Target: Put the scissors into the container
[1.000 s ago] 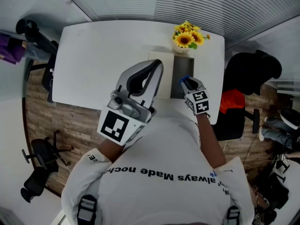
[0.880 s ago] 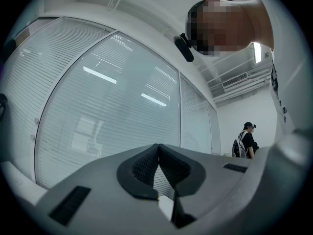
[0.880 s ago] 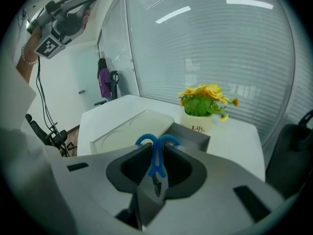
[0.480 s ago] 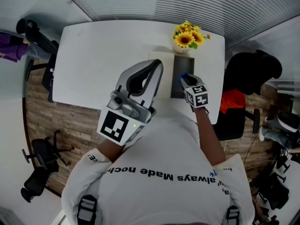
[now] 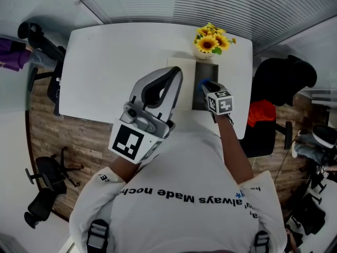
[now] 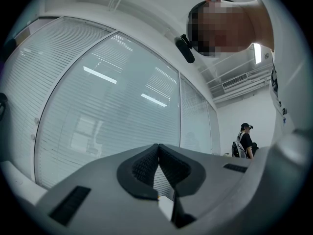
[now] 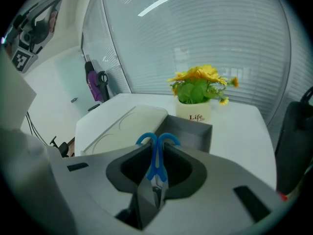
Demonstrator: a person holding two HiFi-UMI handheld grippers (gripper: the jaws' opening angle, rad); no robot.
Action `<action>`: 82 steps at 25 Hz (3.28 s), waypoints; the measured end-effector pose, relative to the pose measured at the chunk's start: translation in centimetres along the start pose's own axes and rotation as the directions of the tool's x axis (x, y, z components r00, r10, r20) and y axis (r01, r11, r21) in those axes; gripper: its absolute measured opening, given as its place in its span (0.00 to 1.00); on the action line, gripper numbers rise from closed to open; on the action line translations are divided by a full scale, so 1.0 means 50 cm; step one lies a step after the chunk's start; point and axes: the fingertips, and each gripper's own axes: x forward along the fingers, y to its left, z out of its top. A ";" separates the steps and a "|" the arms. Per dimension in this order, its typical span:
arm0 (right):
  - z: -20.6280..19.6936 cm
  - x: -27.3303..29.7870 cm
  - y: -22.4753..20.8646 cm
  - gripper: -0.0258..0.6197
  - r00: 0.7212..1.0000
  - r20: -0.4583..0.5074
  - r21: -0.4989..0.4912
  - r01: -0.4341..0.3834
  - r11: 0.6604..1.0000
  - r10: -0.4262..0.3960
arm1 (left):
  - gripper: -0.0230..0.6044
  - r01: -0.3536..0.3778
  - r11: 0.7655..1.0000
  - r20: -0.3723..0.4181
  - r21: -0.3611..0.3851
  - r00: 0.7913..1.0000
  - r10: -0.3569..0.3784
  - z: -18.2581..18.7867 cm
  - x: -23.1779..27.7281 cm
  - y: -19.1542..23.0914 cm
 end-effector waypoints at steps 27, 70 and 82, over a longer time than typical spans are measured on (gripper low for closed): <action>-0.008 0.043 -0.018 0.18 0.996 -0.089 0.143 0.025 0.989 -0.012 | 0.07 0.002 1.000 0.003 0.004 1.000 -0.002 0.005 -0.007 0.008; -0.032 0.141 -0.040 0.18 0.975 -0.220 0.296 0.050 0.954 0.017 | 0.07 -0.026 1.000 -0.008 0.003 1.000 0.026 0.001 -0.010 0.026; -0.038 0.151 -0.042 0.18 0.970 -0.245 0.285 0.063 0.957 0.009 | 0.07 -0.032 0.999 -0.001 0.009 0.999 0.032 0.008 -0.016 0.030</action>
